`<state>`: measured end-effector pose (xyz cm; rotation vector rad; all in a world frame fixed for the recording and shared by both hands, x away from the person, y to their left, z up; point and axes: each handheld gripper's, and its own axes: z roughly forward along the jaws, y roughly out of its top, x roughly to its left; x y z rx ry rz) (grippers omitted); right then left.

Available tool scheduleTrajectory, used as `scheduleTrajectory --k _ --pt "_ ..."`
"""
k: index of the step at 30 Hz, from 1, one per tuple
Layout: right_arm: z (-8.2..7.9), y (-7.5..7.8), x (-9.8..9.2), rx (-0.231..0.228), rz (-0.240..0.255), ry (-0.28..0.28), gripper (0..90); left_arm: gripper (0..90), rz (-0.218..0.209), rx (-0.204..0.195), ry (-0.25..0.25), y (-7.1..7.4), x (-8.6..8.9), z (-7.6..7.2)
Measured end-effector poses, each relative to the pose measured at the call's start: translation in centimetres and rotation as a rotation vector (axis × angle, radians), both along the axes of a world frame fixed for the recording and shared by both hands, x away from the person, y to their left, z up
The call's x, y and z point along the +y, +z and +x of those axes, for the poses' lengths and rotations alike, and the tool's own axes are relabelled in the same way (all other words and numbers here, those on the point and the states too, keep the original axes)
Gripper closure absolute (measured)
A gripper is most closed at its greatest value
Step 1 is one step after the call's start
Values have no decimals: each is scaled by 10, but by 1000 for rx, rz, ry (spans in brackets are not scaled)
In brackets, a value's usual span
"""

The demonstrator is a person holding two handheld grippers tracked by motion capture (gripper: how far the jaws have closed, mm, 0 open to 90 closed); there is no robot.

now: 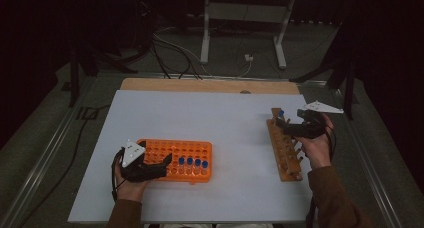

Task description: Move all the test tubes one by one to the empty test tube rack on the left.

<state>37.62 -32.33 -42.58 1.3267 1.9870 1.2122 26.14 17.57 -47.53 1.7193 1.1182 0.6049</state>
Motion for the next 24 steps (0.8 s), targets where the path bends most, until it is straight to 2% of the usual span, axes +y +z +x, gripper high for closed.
scheduleTrajectory --k 2,5,8,11,13,15,20,24 --pt "6 -3 0 5 -25 -13 70 7 5 1 -4 0 -1 0" --pt "13 -6 3 21 -51 -13 178 7 6 2 -3 -1 -1 0" --pt "21 -11 5 43 -62 0 354 7 20 3 -4 -1 -1 0" --pt "28 -22 8 59 -105 1 514 7 21 2 -9 -1 -3 0" --pt "30 -25 9 55 -115 5 650 7 23 2 -11 -1 -3 0" --pt "30 -26 11 42 -119 9 745 7 25 3 -10 -1 -3 0" --pt "31 -26 15 29 -157 -3 765 7 32 3 -12 -1 -4 0" --pt "33 -26 15 31 -157 -11 762 7 35 7 -14 -1 -5 0"
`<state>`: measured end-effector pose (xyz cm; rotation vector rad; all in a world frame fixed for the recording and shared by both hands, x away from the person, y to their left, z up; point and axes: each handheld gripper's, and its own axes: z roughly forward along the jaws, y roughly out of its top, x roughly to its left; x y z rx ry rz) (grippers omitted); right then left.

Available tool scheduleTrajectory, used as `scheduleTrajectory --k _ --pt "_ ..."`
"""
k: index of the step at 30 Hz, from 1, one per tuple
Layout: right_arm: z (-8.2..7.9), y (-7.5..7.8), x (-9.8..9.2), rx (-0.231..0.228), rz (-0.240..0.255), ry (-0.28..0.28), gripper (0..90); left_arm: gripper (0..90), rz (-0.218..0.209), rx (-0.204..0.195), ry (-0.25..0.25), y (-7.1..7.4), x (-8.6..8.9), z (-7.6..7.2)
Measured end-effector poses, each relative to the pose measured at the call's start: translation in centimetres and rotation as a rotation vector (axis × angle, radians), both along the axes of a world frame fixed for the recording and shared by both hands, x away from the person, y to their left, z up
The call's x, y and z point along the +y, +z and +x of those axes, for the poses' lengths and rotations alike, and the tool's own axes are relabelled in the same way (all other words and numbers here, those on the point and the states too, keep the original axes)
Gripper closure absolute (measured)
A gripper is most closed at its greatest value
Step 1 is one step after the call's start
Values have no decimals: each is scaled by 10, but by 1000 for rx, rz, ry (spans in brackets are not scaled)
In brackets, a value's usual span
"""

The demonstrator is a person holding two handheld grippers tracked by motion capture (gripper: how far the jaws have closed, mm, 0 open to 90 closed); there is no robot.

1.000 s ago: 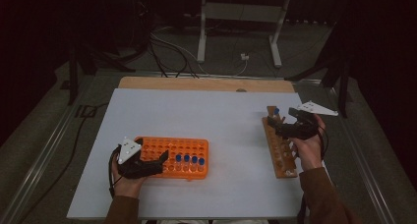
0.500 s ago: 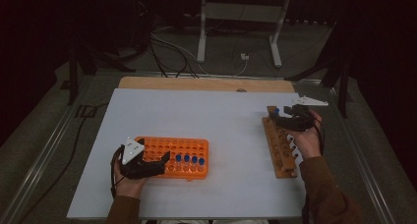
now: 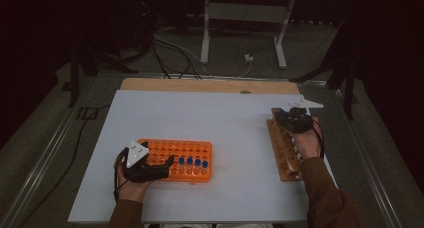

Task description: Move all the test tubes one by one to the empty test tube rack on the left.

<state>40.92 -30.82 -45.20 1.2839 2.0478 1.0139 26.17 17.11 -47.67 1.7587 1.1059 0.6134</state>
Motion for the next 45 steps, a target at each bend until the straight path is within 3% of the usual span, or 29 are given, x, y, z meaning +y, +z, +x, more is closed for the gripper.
scheduleTrajectory --k 6,11,15,29,45 --pt "3 0 -2 20 34 -7 760 7 -1 4 -2 0 0 0" --pt "2 1 -2 21 4 -15 771 7 -2 3 -4 0 -1 0" --pt "-1 3 -4 13 11 -19 771 7 -2 6 -5 -1 0 0" --pt "-14 23 -6 -44 47 -20 771 8 -7 14 -15 -2 -2 1" --pt "-32 52 1 -142 0 1 771 8 -13 14 -14 -2 -1 1"
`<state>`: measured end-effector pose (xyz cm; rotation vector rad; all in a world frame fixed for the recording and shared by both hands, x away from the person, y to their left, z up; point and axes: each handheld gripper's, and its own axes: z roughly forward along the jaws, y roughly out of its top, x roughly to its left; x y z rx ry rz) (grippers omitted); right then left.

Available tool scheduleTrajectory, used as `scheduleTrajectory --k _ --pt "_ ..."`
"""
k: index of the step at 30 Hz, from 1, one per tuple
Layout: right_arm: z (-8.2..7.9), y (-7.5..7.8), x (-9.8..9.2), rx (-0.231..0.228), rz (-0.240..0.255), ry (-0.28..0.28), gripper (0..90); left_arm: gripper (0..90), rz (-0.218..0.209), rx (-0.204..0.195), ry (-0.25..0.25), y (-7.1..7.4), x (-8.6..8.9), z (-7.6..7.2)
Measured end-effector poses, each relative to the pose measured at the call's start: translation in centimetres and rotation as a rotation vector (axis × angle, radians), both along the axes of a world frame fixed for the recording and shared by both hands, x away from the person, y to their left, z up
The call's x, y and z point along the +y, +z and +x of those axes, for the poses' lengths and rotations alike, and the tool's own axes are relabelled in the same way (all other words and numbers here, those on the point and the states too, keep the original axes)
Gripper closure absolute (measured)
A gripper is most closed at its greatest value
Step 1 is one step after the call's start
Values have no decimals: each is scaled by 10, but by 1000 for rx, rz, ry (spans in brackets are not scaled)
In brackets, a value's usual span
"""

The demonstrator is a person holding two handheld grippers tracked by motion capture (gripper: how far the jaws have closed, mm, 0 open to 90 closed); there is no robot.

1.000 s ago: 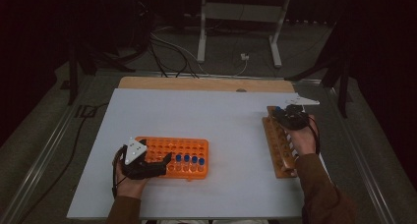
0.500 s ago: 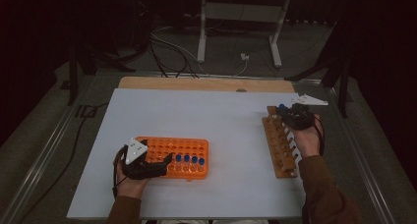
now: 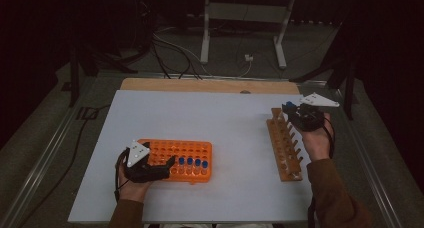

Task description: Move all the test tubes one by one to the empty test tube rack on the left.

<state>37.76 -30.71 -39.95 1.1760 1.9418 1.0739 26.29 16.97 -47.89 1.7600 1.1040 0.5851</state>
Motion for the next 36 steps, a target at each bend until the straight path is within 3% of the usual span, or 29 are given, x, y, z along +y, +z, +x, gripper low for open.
scheduleTrajectory --k 7,9,21,28,32,36 --pt "-5 3 6 -12 4 31 771 8 2 1 0 0 -1 0" --pt "-5 3 9 9 17 60 771 8 3 -1 1 0 0 0" --pt "-11 -11 47 38 -21 159 770 8 0 -3 4 0 0 0" --pt "-16 -11 69 52 15 220 770 8 0 -2 8 0 -1 -1" --pt "-19 -10 80 56 40 252 770 8 -48 3 14 1 1 -2" --pt "-22 -9 92 65 61 288 769 8 -43 -2 11 5 -2 -1"
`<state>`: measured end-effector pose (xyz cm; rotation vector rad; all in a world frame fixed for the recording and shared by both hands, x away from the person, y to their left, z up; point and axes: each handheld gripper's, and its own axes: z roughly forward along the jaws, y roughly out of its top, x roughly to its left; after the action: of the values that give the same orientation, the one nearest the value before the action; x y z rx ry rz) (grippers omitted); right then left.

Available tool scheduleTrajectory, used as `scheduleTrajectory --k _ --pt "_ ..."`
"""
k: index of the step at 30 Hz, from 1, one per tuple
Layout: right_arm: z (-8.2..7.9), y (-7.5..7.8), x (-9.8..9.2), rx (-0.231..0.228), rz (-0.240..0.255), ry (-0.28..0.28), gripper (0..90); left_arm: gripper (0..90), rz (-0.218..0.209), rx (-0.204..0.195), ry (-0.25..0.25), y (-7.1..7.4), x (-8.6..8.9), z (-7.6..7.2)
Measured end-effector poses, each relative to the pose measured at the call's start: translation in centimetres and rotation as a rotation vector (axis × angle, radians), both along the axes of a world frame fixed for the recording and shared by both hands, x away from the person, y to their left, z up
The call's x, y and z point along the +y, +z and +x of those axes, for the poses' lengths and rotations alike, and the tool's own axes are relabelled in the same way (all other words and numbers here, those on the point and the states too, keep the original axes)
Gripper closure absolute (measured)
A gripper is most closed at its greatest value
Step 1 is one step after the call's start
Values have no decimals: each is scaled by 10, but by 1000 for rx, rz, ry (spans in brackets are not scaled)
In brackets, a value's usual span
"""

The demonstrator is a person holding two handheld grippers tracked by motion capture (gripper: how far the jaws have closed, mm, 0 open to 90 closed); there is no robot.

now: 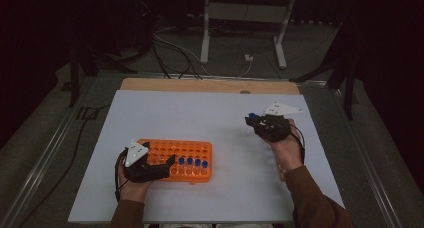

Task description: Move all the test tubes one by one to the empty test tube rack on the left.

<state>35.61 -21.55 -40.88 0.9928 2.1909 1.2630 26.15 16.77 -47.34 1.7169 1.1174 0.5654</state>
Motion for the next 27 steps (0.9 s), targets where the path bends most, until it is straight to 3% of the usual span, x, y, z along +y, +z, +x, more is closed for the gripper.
scheduleTrajectory --k 11,18,22,27 --pt "-1 5 22 29 37 62 769 8 -6 3 -39 11 -3 5" --pt "0 7 38 47 39 98 769 8 -37 -22 -48 26 -1 14" --pt "1 9 51 58 44 118 769 8 -27 -42 -61 33 -6 19" --pt "1 11 64 90 87 149 769 14 -26 -50 -83 39 -12 27"
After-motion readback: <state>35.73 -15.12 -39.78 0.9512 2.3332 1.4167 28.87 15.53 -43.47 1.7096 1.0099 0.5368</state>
